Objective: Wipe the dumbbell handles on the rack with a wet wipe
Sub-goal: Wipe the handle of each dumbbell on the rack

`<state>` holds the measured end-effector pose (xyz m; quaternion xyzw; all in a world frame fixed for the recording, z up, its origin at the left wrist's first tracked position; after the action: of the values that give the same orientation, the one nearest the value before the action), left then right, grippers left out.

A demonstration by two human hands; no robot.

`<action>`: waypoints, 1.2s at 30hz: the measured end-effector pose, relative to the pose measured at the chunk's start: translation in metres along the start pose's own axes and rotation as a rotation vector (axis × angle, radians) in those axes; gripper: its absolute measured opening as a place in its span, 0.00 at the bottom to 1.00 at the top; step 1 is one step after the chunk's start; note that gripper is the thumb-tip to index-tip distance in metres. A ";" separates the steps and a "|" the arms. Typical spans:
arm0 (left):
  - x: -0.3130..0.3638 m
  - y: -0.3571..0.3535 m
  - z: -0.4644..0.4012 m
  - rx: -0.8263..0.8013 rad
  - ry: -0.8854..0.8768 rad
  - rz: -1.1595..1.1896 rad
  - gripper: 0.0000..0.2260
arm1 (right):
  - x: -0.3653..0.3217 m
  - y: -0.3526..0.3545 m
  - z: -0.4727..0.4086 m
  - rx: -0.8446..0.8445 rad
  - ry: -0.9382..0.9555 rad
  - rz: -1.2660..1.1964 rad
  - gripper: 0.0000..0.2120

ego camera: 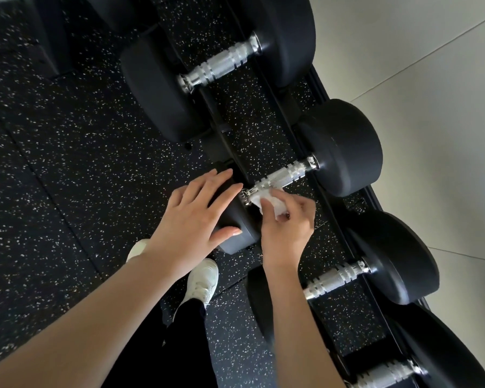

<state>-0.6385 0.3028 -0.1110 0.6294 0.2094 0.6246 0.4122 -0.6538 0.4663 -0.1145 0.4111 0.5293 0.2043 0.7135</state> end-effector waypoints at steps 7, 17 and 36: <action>-0.001 -0.001 0.001 0.028 -0.011 0.024 0.29 | -0.039 -0.023 -0.027 -0.067 0.205 0.202 0.11; -0.004 -0.001 0.000 0.054 -0.004 0.035 0.29 | -0.046 -0.042 -0.028 -0.185 0.377 0.380 0.05; -0.007 -0.003 0.001 0.061 0.000 0.051 0.30 | -0.057 -0.001 -0.076 0.160 0.364 0.607 0.05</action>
<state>-0.6377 0.2987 -0.1171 0.6468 0.2121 0.6281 0.3771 -0.7443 0.4519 -0.0893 0.5611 0.5157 0.4345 0.4800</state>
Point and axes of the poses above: each hand's wrist, its own z-axis away from the middle knuckle, its own y-axis out of the back of the hand, x = y × z, the point moved 9 cm from there along -z, towards the middle knuckle, and after that the axes turned 12 degrees about z, right-handed, at the moved point
